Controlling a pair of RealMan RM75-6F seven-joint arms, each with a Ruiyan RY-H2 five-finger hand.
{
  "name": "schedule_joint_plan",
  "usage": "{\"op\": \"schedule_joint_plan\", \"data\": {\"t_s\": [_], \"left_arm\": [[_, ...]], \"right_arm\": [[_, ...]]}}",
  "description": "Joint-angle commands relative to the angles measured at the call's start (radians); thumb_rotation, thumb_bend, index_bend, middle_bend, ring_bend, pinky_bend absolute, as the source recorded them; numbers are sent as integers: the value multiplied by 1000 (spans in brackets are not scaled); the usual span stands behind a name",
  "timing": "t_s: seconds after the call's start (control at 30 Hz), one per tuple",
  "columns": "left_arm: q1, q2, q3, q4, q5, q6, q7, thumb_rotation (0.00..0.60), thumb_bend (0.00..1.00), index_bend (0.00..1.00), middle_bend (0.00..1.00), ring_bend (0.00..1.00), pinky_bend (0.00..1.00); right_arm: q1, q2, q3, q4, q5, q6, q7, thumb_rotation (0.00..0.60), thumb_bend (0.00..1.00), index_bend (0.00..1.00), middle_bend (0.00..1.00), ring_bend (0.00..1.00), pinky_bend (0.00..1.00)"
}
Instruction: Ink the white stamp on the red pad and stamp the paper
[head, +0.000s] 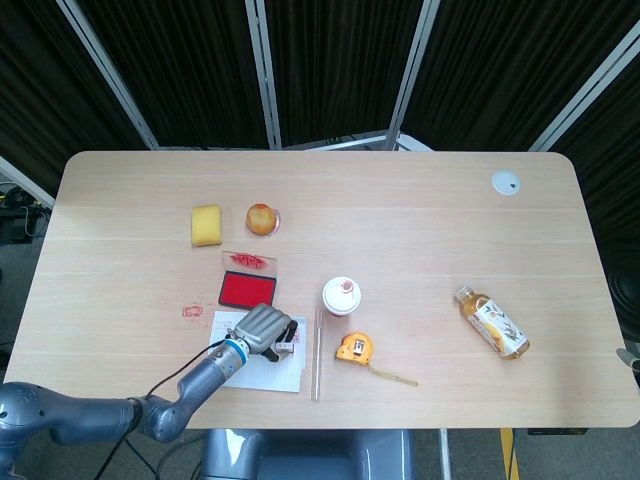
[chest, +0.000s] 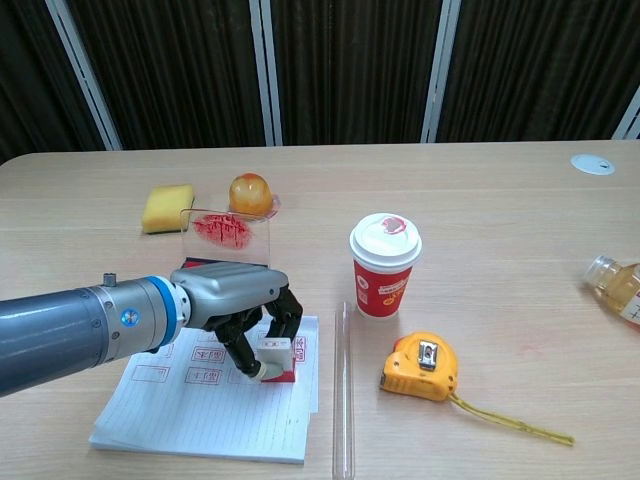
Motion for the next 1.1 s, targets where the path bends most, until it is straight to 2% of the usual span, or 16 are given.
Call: {"op": "schedule_joint_plan", "data": {"t_s": [0.03, 0.33, 0.6, 0.73, 0.93, 1.1], "left_arm": [[1, 2, -2, -1, 3, 2, -2, 600, 360, 602, 590, 819, 856], [4, 52, -35, -64, 17, 2, -49, 600, 361, 601, 589, 819, 855], [12, 186, -77, -215, 60, 26, -94, 600, 361, 600, 588, 819, 856], [21, 246, -92, -258, 63, 42, -112, 600, 361, 600, 587, 819, 855], [50, 308, -84, -245, 48, 51, -150, 600, 361, 600, 587, 819, 856], [93, 338, -57, -159, 42, 46, -212, 600, 361, 599, 587, 819, 855]], "right_arm": [[0, 0, 0, 0, 0, 0, 0, 600, 0, 0, 0, 0, 0], [-1, 0, -1, -4, -3, 4, -3, 600, 0, 0, 0, 0, 0], [-2, 1, -2, -12, -9, 10, -8, 600, 0, 0, 0, 0, 0], [-4, 3, -3, -18, -14, 16, -8, 600, 0, 0, 0, 0, 0], [-7, 8, -3, -26, -20, 22, -4, 600, 0, 0, 0, 0, 0], [-10, 12, -5, -33, -28, 27, 0, 600, 0, 0, 0, 0, 0]]}}
